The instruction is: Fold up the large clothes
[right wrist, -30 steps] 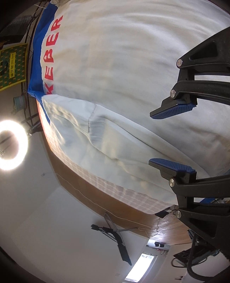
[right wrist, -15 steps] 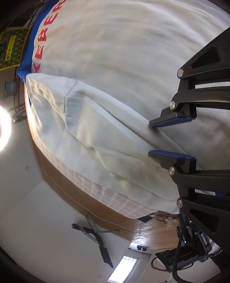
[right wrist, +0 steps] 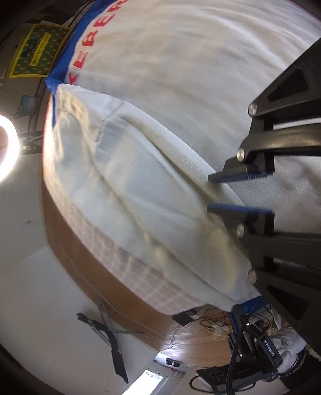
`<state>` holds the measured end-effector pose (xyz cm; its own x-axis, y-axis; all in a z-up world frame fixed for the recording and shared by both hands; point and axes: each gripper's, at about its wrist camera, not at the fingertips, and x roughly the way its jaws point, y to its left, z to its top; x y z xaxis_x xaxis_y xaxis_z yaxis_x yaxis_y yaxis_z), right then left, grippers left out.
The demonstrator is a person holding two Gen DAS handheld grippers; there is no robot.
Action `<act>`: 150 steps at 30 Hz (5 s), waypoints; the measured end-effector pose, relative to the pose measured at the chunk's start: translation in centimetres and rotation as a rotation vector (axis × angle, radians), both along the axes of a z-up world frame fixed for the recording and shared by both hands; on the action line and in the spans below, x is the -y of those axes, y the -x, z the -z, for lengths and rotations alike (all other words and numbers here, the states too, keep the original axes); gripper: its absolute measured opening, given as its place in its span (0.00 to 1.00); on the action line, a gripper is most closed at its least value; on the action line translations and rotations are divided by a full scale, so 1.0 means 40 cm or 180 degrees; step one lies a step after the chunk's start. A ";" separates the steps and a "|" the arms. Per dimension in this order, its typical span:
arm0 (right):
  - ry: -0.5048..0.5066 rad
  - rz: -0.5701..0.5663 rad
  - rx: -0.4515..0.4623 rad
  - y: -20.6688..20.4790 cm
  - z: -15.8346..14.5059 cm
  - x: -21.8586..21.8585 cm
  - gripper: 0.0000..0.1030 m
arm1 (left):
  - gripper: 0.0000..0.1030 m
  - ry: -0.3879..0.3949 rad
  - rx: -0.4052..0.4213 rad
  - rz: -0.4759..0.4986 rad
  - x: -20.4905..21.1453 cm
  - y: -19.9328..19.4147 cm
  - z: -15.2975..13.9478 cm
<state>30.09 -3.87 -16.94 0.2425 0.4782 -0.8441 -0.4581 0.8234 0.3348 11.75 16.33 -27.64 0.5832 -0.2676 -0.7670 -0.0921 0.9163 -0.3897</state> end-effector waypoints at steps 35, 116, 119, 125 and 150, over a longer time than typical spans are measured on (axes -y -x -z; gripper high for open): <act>-0.0049 0.0021 0.0122 -0.229 -0.072 -0.280 0.61 | 0.44 0.1446 -0.0076 -0.0323 -0.103 -0.010 0.147; -0.0897 0.1631 -0.0303 -0.389 0.072 0.338 0.01 | 0.12 -0.0302 0.0215 0.2005 0.569 -0.034 -0.200; -0.0887 0.1634 -0.0332 -0.395 0.089 0.344 0.01 | 0.12 -0.0275 0.0174 0.2000 0.575 -0.040 -0.192; -0.0742 0.1616 -0.0338 -0.387 0.107 0.357 0.01 | 0.12 -0.0256 0.0078 0.2008 0.582 -0.046 -0.175; -0.0569 0.1030 0.0306 -0.170 -0.099 0.352 0.32 | 0.19 -0.0202 0.0285 0.1725 0.421 0.110 -0.306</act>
<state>36.90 -17.94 -12.98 0.4792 0.5016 -0.7203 -0.2202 0.8631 0.4545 7.35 -0.50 -15.39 0.4387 -0.5024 -0.7451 0.4302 0.8454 -0.3167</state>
